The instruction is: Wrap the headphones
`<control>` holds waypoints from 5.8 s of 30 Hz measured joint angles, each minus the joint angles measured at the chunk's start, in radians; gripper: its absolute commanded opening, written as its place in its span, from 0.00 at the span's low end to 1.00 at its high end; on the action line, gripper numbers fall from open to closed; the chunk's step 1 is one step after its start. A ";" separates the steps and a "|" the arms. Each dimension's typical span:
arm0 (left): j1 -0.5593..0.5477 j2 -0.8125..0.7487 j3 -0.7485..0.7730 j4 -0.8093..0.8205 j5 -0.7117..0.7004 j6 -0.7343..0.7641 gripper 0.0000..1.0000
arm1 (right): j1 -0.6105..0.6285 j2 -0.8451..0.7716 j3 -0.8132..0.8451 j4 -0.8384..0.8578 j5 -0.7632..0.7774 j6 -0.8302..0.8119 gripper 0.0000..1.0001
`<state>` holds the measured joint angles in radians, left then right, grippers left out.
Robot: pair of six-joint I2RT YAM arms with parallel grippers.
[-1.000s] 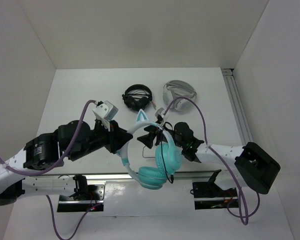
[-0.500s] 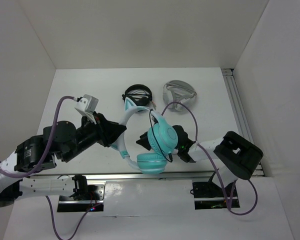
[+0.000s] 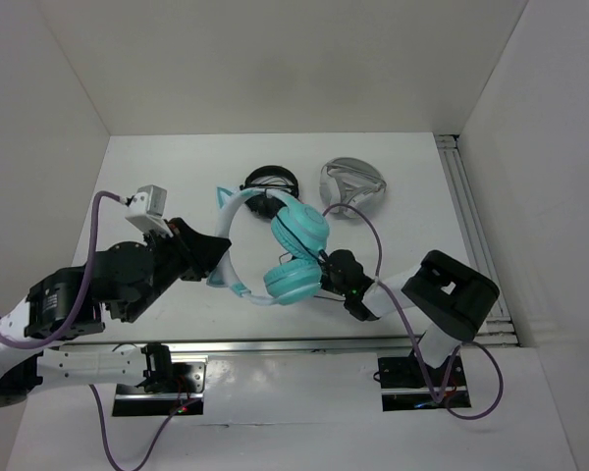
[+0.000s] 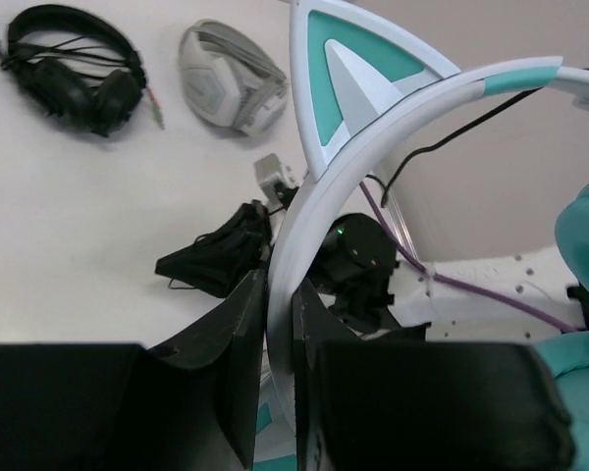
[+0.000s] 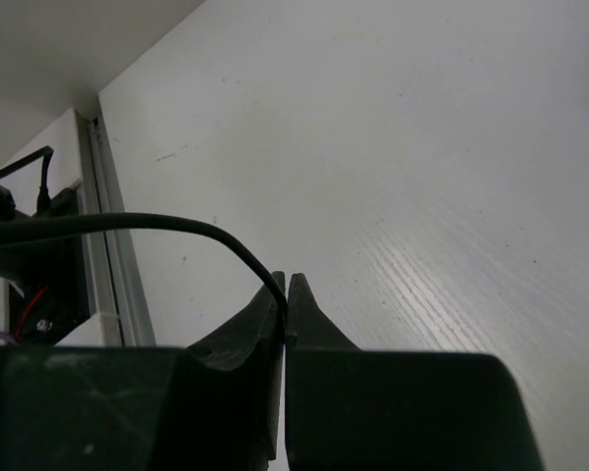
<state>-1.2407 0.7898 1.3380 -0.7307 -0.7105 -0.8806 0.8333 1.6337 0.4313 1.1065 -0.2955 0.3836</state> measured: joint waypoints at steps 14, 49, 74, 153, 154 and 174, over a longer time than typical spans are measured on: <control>0.023 0.097 0.144 -0.523 -0.429 -0.598 0.00 | 0.447 -0.229 -0.008 -0.305 0.358 -0.086 0.00; 0.385 0.600 -0.083 -0.373 -0.307 -0.065 0.00 | 0.866 -0.476 0.601 -1.311 1.166 -0.396 0.00; 0.262 0.264 -0.296 -0.093 0.252 0.383 0.00 | 0.452 -0.693 0.522 -1.320 1.069 -0.637 0.00; 0.265 0.173 0.239 -0.408 -0.078 0.024 0.00 | 0.169 -0.047 -0.018 -0.039 0.220 -0.004 0.00; 0.282 0.181 0.234 -0.418 -0.106 0.004 0.00 | 0.222 -0.100 -0.018 -0.075 0.263 -0.011 0.00; 0.818 0.342 0.058 -0.279 0.014 -0.008 0.00 | 0.804 -0.335 0.400 -0.938 0.844 -0.090 0.00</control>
<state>-0.4229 1.1320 1.3960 -1.0096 -0.6968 -0.8886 1.6371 1.2991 0.8310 0.1684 0.5488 0.2935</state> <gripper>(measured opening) 0.255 0.037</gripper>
